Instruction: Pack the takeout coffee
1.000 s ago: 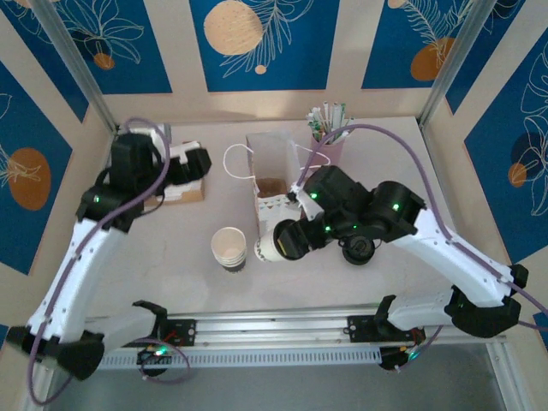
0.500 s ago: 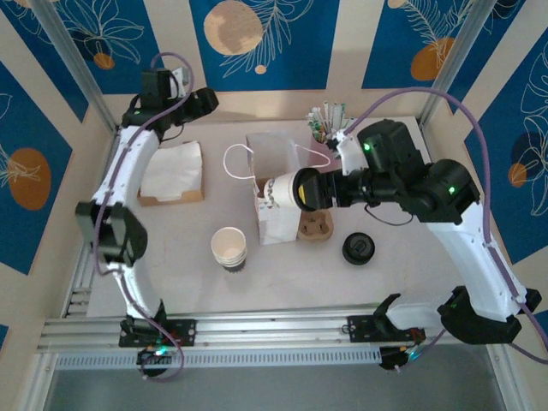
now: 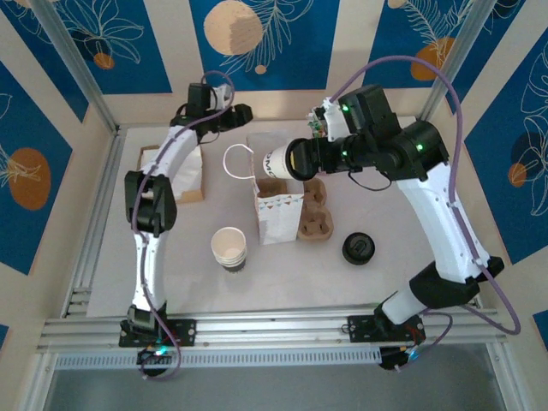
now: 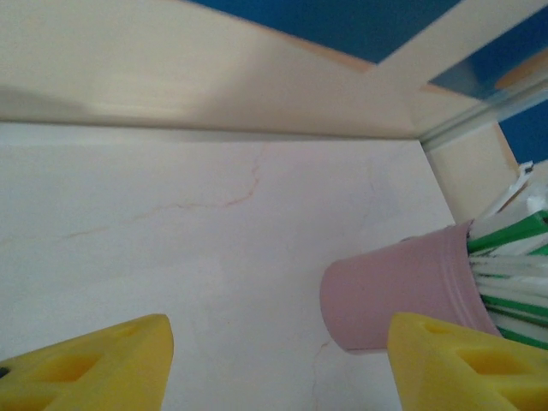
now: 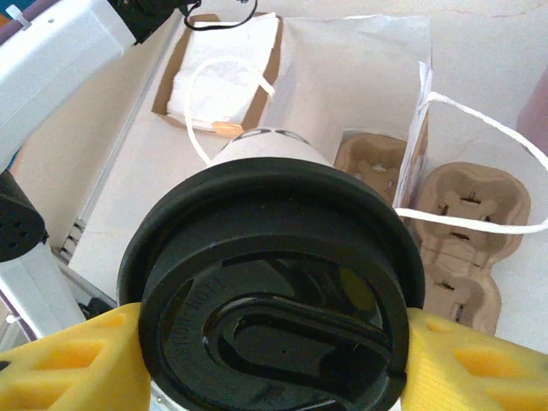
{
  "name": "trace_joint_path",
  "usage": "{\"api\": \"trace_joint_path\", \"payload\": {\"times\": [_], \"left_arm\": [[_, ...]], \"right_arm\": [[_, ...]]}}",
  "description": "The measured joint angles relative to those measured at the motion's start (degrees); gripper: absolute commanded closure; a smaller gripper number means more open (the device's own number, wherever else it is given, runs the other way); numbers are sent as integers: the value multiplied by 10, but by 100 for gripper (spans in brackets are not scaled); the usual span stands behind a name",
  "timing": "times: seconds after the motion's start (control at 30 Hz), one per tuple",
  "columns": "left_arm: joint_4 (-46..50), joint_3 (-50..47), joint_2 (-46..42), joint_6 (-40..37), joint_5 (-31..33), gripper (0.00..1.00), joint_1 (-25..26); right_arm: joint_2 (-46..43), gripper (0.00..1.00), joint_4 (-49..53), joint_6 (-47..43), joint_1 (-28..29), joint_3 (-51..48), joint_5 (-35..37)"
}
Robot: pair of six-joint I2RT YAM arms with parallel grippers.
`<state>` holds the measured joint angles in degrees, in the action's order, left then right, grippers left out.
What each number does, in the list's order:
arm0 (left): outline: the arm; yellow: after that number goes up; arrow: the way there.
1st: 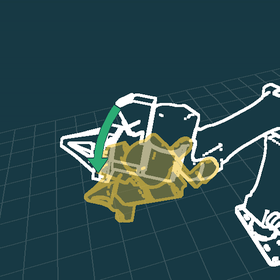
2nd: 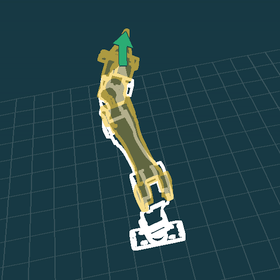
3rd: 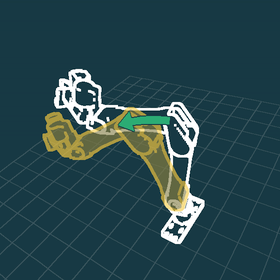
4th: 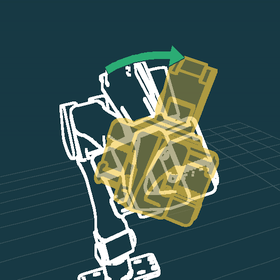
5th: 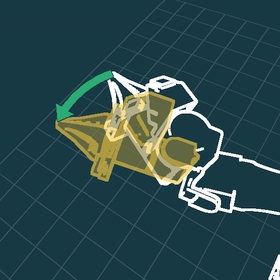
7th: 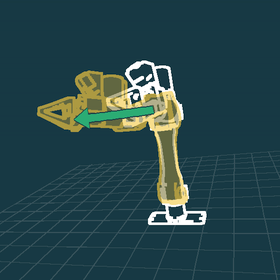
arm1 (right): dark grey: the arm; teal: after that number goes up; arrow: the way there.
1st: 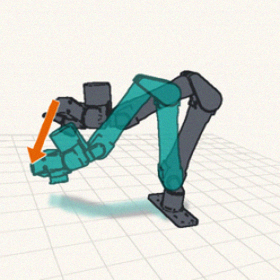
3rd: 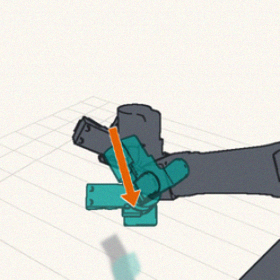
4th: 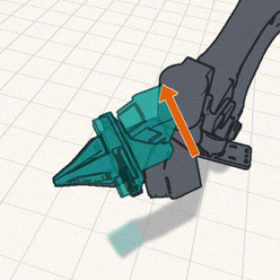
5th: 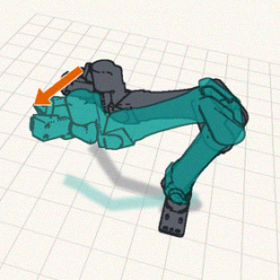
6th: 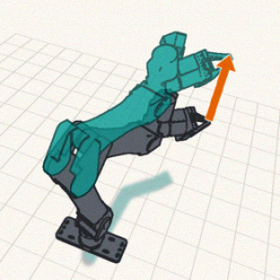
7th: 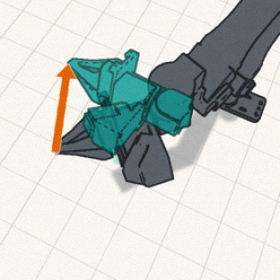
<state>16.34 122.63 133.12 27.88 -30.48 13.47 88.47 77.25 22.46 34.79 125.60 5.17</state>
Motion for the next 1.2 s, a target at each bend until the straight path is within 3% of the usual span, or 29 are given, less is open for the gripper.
{"api": "trace_joint_path", "payload": {"times": [0.27, 0.5, 1.2], "left_arm": [[-36, -43, 10, 0, -26, 35, 26], [-112, -224, -70, 12, -30, 36, 31], [-247, -530, -303, 34, -9, 36, 50]], "right_arm": [[75, 37, 47, -12, -2, 71, 31], [127, 38, 94, -21, 4, 118, 43], [168, 38, 156, -29, 76, 154, 99]]}}
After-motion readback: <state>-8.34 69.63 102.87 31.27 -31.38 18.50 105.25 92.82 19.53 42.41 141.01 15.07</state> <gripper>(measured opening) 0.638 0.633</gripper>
